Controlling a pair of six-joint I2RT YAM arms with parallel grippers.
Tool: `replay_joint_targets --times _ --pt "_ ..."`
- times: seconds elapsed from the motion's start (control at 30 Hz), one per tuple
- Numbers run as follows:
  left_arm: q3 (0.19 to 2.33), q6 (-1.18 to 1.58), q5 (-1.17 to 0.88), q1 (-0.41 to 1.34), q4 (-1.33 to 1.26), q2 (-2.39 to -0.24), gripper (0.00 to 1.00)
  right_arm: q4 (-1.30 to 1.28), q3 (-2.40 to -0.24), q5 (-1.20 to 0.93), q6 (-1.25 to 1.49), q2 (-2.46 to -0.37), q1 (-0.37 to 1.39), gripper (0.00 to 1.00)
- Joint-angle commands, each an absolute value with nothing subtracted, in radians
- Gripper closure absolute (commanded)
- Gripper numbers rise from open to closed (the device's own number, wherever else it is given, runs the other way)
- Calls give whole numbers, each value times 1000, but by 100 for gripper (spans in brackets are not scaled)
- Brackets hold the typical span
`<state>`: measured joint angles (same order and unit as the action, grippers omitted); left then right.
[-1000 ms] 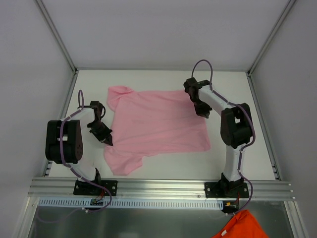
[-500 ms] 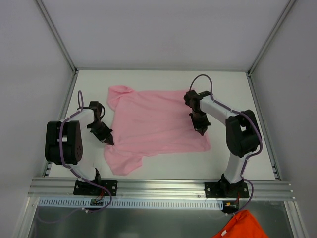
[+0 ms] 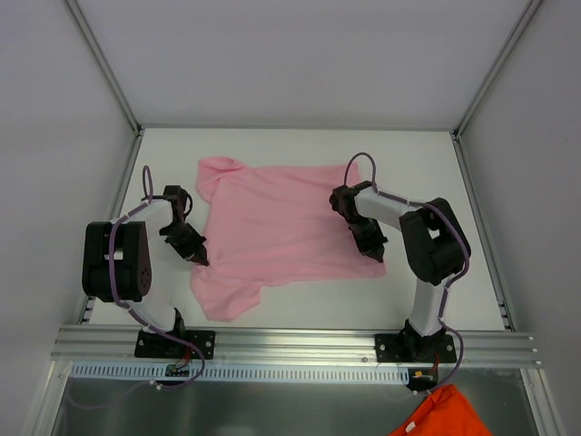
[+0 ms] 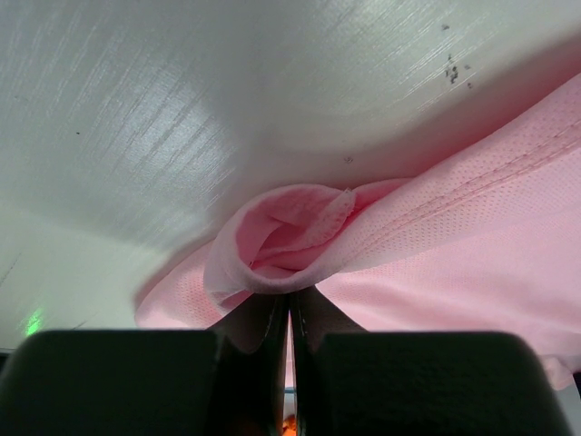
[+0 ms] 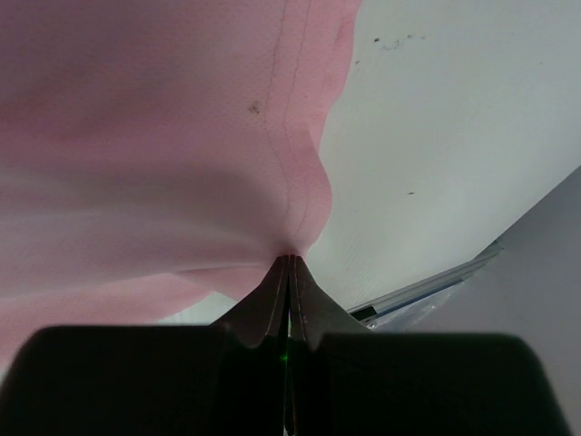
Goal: Fold and stack the t-shirts
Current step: Flatten out the tshirt
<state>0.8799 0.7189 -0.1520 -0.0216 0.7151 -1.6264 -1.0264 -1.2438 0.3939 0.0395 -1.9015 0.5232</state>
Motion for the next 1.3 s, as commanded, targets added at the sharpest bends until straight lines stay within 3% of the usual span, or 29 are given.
replay_joint_targets --times 0.0,0.37,0.7,0.73,0.77,0.8,0.87,0.9,0.93,0.97,1.0,1.07,1.13,1.27 --pt "885 703 -135 -32 727 -1597 100 -1045 -1210 479 86 -1916 548 99" --pt "900 683 -126 -32 747 -1591 100 -1009 -1210 446 103 -1956 587 99" --pt "899 670 -190 -32 680 -1545 100 -1064 -1399 682 80 -1731 611 99" --pt "902 666 -198 -32 673 -1540 100 -1072 -1422 695 81 -1715 615 96" --pt "908 661 -204 -32 658 -1537 100 -1075 -1422 701 83 -1697 621 77" --pt "910 649 -224 -32 646 -1519 97 -1075 -1419 707 81 -1654 630 67" --pt "916 631 -233 -32 615 -1479 82 -1077 -1390 700 83 -1612 641 57" --pt "917 624 -253 -32 600 -1467 65 -1081 -1378 696 97 -1571 650 50" --pt "919 615 -262 -32 586 -1454 55 -1084 -1365 695 106 -1550 656 43" --pt "933 609 -264 -32 578 -1442 48 -1088 -1333 692 116 -1528 663 28" --pt "943 600 -261 -31 572 -1415 38 -1089 -1318 686 133 -1508 675 21" --pt "978 592 -278 -31 578 -1367 30 -1101 -1292 678 152 -1453 690 7" --pt "991 597 -299 -31 584 -1321 23 -1106 -1260 658 163 -1421 698 1" --pt "970 600 -266 -32 629 -1169 15 -1050 -1197 605 157 -1341 696 0"
